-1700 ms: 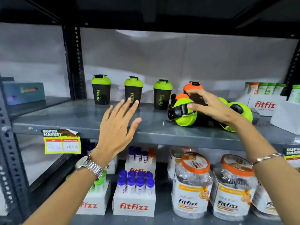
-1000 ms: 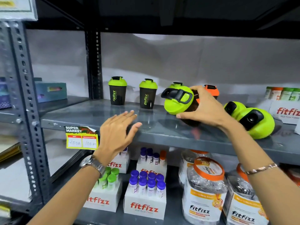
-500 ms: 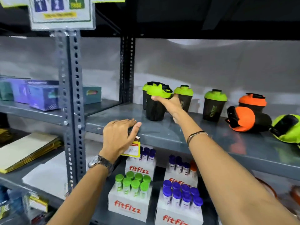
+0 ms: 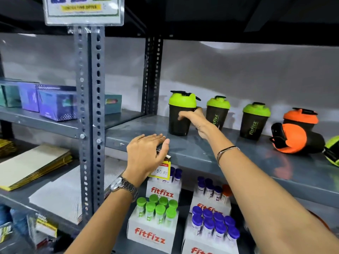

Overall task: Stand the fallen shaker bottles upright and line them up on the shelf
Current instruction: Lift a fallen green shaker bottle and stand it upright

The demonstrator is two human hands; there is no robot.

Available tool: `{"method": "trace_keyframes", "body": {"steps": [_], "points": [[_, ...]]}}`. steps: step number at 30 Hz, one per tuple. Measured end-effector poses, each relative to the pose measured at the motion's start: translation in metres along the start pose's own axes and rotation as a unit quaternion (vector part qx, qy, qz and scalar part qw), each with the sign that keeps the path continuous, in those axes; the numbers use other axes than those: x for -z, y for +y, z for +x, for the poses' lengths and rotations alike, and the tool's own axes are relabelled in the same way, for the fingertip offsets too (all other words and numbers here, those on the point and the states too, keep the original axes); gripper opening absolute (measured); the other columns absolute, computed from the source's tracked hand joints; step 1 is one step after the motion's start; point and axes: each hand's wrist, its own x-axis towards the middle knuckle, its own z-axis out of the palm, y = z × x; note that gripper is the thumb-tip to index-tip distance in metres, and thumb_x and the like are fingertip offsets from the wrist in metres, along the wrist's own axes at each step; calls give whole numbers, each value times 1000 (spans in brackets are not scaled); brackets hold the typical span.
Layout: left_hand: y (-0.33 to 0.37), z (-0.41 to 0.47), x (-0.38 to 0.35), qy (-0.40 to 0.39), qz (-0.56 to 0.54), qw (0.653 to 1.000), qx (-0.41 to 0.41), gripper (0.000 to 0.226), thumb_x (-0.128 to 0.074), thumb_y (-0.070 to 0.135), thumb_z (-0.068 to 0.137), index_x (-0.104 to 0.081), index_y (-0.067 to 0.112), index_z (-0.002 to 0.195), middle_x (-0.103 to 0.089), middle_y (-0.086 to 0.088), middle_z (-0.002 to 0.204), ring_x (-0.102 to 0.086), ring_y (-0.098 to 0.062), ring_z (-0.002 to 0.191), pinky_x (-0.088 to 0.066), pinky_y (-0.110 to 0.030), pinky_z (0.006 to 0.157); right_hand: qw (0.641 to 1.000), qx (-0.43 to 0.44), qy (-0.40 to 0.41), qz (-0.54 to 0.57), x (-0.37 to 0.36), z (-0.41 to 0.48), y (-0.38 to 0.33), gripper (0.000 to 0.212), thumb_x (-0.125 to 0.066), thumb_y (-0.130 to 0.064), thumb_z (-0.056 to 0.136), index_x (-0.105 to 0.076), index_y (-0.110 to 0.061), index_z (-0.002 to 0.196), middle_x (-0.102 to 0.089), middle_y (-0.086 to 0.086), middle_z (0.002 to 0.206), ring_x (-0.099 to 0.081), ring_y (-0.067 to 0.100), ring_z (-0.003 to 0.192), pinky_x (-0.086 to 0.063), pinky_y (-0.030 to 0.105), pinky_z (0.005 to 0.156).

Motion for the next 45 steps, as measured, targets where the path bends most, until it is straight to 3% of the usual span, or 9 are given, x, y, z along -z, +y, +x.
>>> {"method": "trace_keyframes", "body": {"steps": [3, 7, 12, 26, 30, 32, 39, 43, 45], "points": [[0, -1, -1, 5, -3, 1000, 2, 49, -35, 41, 87, -77, 16, 87, -76, -1, 92, -69, -13, 94, -48, -33, 88, 999, 11, 6, -32, -6, 0, 5, 111, -87, -36, 50, -23, -3, 134, -46, 10, 131, -45, 25, 122, -42, 37, 98], [0, -1, -2, 20, -8, 1000, 3, 47, -37, 39, 87, -77, 17, 85, -76, 0, 90, -69, -12, 94, -49, -32, 88, 1000, 1, -22, -16, -7, 6, 6, 79, -78, -24, 59, -37, -2, 123, -59, 13, 120, -55, 18, 99, -44, 28, 73], [0, -1, -2, 16, -4, 1000, 2, 46, -37, 39, 87, -77, 17, 85, -76, 0, 90, -70, -12, 93, -49, -32, 87, 996, 7, -36, -79, -10, 5, 10, 94, -87, -31, 52, -33, -5, 124, -54, 10, 120, -51, 25, 112, -45, 40, 96], [1, -1, 1, 16, 13, 1000, -8, 48, -36, 39, 88, -77, 15, 88, -76, -2, 91, -70, -14, 93, -49, -33, 87, 993, 19, -32, -111, -8, -5, 9, 104, -87, -36, 55, -25, -4, 132, -46, 15, 135, -45, 29, 124, -41, 43, 103], [7, -4, -1, 40, 0, 999, -12, 45, -36, 37, 90, -74, 15, 99, -72, -3, 106, -64, -16, 107, -47, -36, 93, 994, 22, -42, -98, 15, -17, 10, 124, -85, -42, 57, -5, -4, 145, -28, 14, 152, -31, 29, 138, -32, 43, 111], [21, -8, -5, 66, -3, 997, -34, 42, -38, 34, 91, -72, 14, 105, -69, -4, 113, -61, -18, 112, -46, -37, 95, 991, 58, -27, -116, 32, -24, 9, 120, -84, -43, 58, -9, -7, 146, -28, 13, 152, -31, 27, 138, -32, 41, 111], [145, -5, -35, 12, -74, 987, -140, 42, -42, 39, 91, -69, 13, 112, -67, -4, 119, -60, -17, 114, -47, -34, 95, 951, 201, 121, -200, 121, -67, -2, 88, -78, -38, 66, -32, -13, 137, -41, 12, 140, -40, 28, 129, -36, 44, 104], [191, -9, -48, -60, -34, 980, -188, 46, -40, 45, 90, -71, 16, 108, -69, -3, 115, -63, -19, 109, -49, -34, 90, 886, 214, 215, -352, 185, -98, -3, 76, -71, -41, 71, -37, -14, 133, -47, 12, 132, -43, 33, 120, -36, 43, 98], [199, -15, -52, -83, -3, 978, -190, 48, -36, 49, 89, -73, 20, 97, -74, -3, 101, -70, -20, 93, -52, -32, 75, 851, 183, 249, -425, 224, -116, 4, 71, -68, -42, 73, -40, -14, 132, -48, 13, 131, -43, 35, 119, -36, 42, 95]]}}
